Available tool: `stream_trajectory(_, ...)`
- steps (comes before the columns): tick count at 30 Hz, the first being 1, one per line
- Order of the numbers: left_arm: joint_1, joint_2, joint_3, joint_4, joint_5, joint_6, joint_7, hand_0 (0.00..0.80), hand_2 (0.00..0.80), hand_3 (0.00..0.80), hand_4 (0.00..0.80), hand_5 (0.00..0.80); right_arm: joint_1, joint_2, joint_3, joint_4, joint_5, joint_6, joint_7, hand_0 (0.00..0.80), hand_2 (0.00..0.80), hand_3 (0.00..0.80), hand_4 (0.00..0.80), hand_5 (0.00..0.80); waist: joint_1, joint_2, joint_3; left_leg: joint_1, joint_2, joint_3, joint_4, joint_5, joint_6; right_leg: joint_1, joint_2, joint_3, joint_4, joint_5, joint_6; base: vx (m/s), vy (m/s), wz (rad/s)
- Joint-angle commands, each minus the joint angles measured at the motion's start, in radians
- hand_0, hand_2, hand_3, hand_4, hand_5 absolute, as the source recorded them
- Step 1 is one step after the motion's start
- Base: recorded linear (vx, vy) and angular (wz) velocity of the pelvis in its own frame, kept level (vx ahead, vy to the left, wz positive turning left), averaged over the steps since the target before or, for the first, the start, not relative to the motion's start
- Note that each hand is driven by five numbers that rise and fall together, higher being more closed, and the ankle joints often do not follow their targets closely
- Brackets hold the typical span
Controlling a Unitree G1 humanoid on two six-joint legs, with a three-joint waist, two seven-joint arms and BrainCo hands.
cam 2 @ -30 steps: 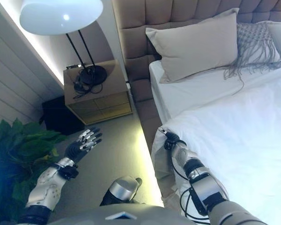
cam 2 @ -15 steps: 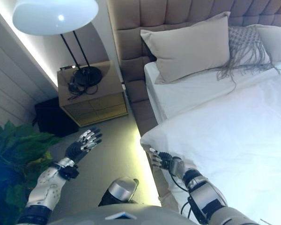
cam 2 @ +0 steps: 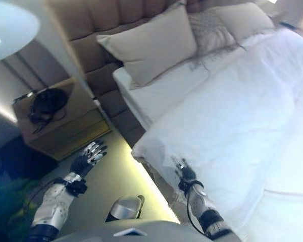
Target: Make the bed neatly
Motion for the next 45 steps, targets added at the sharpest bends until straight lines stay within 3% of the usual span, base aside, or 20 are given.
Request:
stream_trajectory(1,-0.016,0.005,0.012,-0.031,-0.078,-0.106,0.023,0.000,0.000,0.000,0.000,0.000,0.037,-0.085,-0.106,-0.023,0.033,-0.083,0.079,0.000,0.000,0.000,0.000,0.000,-0.048,0.024,0.014,0.053,0.017,0.012,-0.118,0.074,0.050,0.012,-0.045,0.024,0.061,0.066,0.044,-0.056,-0.049,-0.49)
stream_trajectory(7,-0.003,0.038,0.011,-0.027,-0.068,-0.081,0.000,0.000,0.000,0.000,0.000,0.000,0.082,-0.094,-0.231,0.045,0.148,-0.093,0.119,0.000,0.000,0.000,0.000,0.000,-0.083,0.007,0.013,0.060,-0.009,0.015,-0.093,0.037,0.077,-0.032,-0.057,0.078,0.114,0.098,0.050,-0.045,-0.103,-0.39)
stream_trajectory(10,-0.001,0.057,0.015,-0.014,-0.068,-0.085,0.020,0.000,0.000,0.000,0.000,0.000,0.089,-0.090,-0.234,0.029,0.163,-0.086,0.115,0.000,0.000,0.000,0.000,0.000,-0.106,0.015,0.017,0.062,-0.008,0.037,-0.085,0.035,0.094,-0.092,-0.014,0.082,0.258,0.071,0.041,-0.054,-0.100,-0.41)
stream_trajectory(11,0.002,0.061,0.019,-0.017,-0.077,-0.092,0.038,0.000,0.000,0.000,0.000,0.000,0.095,-0.091,-0.230,0.031,0.160,-0.079,0.140,0.000,0.000,0.000,0.000,0.000,-0.105,0.018,0.019,0.055,-0.004,0.043,-0.075,0.041,0.093,-0.083,0.029,0.069,0.246,0.021,0.017,-0.068,-0.194,-0.53)
stream_trajectory(13,-0.002,0.054,0.009,-0.013,-0.084,-0.104,0.070,0.000,0.000,0.000,0.000,0.000,0.089,-0.089,-0.225,0.049,0.146,-0.082,0.160,0.000,0.000,0.000,0.000,0.000,-0.105,0.015,0.014,0.025,-0.007,0.041,-0.058,0.051,0.088,-0.068,0.064,0.078,0.184,0.012,-0.001,-0.070,-0.240,-0.47)
stream_trajectory(17,-0.018,0.034,0.011,0.004,-0.096,-0.119,0.097,0.000,0.000,0.000,0.000,0.000,0.064,-0.121,-0.193,0.039,0.127,-0.059,0.145,0.000,0.000,0.000,0.000,0.000,-0.104,0.016,0.016,-0.026,0.023,0.029,-0.030,0.073,0.049,-0.064,0.121,0.088,0.113,-0.043,-0.037,-0.074,-0.224,-0.35)
stream_trajectory(19,-0.020,0.021,0.014,0.004,-0.124,-0.107,0.074,0.000,0.000,0.000,0.000,0.000,0.075,-0.137,-0.200,0.023,0.108,-0.051,0.131,0.000,0.000,0.000,0.000,0.000,-0.106,0.011,0.028,-0.068,0.026,0.011,0.039,0.065,0.033,-0.063,0.126,0.095,0.110,-0.048,-0.045,-0.064,-0.156,-0.16)
stream_trajectory(21,-0.006,0.010,0.020,-0.002,-0.129,-0.094,0.040,0.000,0.000,0.000,0.000,0.000,0.083,-0.162,-0.202,0.010,0.106,-0.043,0.112,0.000,0.000,0.000,0.000,0.000,-0.115,0.009,0.044,-0.091,0.059,0.007,0.115,0.064,0.018,-0.062,0.118,0.088,0.125,-0.063,-0.058,-0.038,-0.038,-0.06)
stream_trajectory(22,0.005,0.006,0.006,-0.008,-0.123,-0.095,0.040,0.000,0.000,0.000,0.000,0.000,0.086,-0.178,-0.205,0.002,0.140,-0.028,0.112,0.000,0.000,0.000,0.000,0.000,-0.122,0.014,0.052,-0.086,0.096,-0.008,0.111,0.092,0.004,-0.068,0.115,0.087,0.148,-0.074,-0.067,0.002,0.089,-0.05)
stream_trajectory(25,0.000,0.004,-0.017,-0.024,-0.149,-0.059,0.023,0.000,0.000,0.000,0.000,0.000,0.100,-0.190,-0.220,-0.010,0.166,-0.013,0.121,0.000,0.000,0.000,0.000,0.000,-0.135,0.045,0.055,-0.087,0.208,-0.044,0.029,0.240,-0.035,-0.100,0.102,0.093,0.225,-0.125,-0.081,-0.001,0.241,0.06)
stream_trajectory(28,-0.032,-0.014,-0.063,-0.013,-0.147,-0.048,0.013,0.000,0.000,0.000,0.000,0.000,0.094,-0.199,-0.214,-0.022,0.180,-0.010,0.110,0.000,0.000,0.000,0.000,0.000,-0.165,0.077,0.048,-0.071,0.321,-0.042,-0.085,0.357,-0.074,-0.152,0.044,0.092,0.319,-0.172,-0.075,0.000,0.498,0.26)
stream_trajectory(29,-0.044,-0.023,-0.079,-0.007,-0.156,-0.046,0.012,0.000,0.000,0.000,0.000,0.000,0.093,-0.203,-0.211,-0.032,0.174,-0.008,0.110,0.000,0.000,0.000,0.000,0.000,-0.180,0.093,0.044,-0.057,0.340,-0.043,-0.117,0.370,-0.087,-0.175,0.011,0.107,0.349,-0.180,-0.062,0.053,0.668,0.09)
stream_trajectory(31,-0.049,-0.034,-0.084,-0.011,-0.162,-0.045,0.009,0.000,0.000,0.000,0.000,0.000,0.091,-0.210,-0.202,-0.044,0.157,-0.003,0.116,0.000,0.000,0.000,0.000,0.000,-0.197,0.119,0.038,-0.041,0.344,-0.055,-0.144,0.358,-0.104,-0.211,-0.036,0.157,0.385,-0.186,-0.031,0.108,0.608,-0.05)
stream_trajectory(34,-0.029,-0.012,-0.050,-0.044,-0.165,-0.018,0.014,0.000,0.000,0.000,0.000,0.000,0.096,-0.205,-0.194,-0.058,0.095,0.027,0.121,0.000,0.000,0.000,0.000,0.000,-0.206,0.140,0.041,-0.029,0.309,-0.024,-0.107,0.240,-0.115,-0.231,-0.128,0.223,0.421,-0.165,0.032,0.189,0.513,-0.19)
stream_trajectory(36,0.008,0.019,-0.003,-0.089,-0.172,0.013,0.009,0.000,0.000,0.000,0.000,0.000,0.112,-0.184,-0.191,-0.062,0.096,0.051,0.117,0.000,0.000,0.000,0.000,0.000,-0.195,0.134,0.041,-0.017,0.282,-0.008,-0.079,0.175,-0.110,-0.206,-0.174,0.218,0.396,-0.125,0.053,0.187,0.310,-0.31)
stream_trajectory(38,0.045,0.043,0.026,-0.126,-0.170,0.004,0.007,0.000,0.000,0.000,0.000,0.000,0.123,-0.166,-0.189,-0.055,0.121,0.071,0.140,0.000,0.000,0.000,0.000,0.000,-0.177,0.123,0.043,-0.029,0.275,-0.015,-0.045,0.164,-0.104,-0.176,-0.183,0.201,0.353,-0.085,0.055,0.104,0.190,-0.16)
stream_trajectory(45,0.047,0.048,0.048,-0.113,-0.167,-0.091,0.018,0.000,0.000,0.000,0.000,0.000,0.094,-0.175,-0.143,-0.079,0.130,0.106,0.198,0.000,0.000,0.000,0.000,0.000,-0.140,0.092,0.063,-0.074,0.326,-0.048,-0.021,0.195,-0.129,-0.157,-0.177,0.159,0.276,-0.042,0.072,0.011,0.173,0.11)
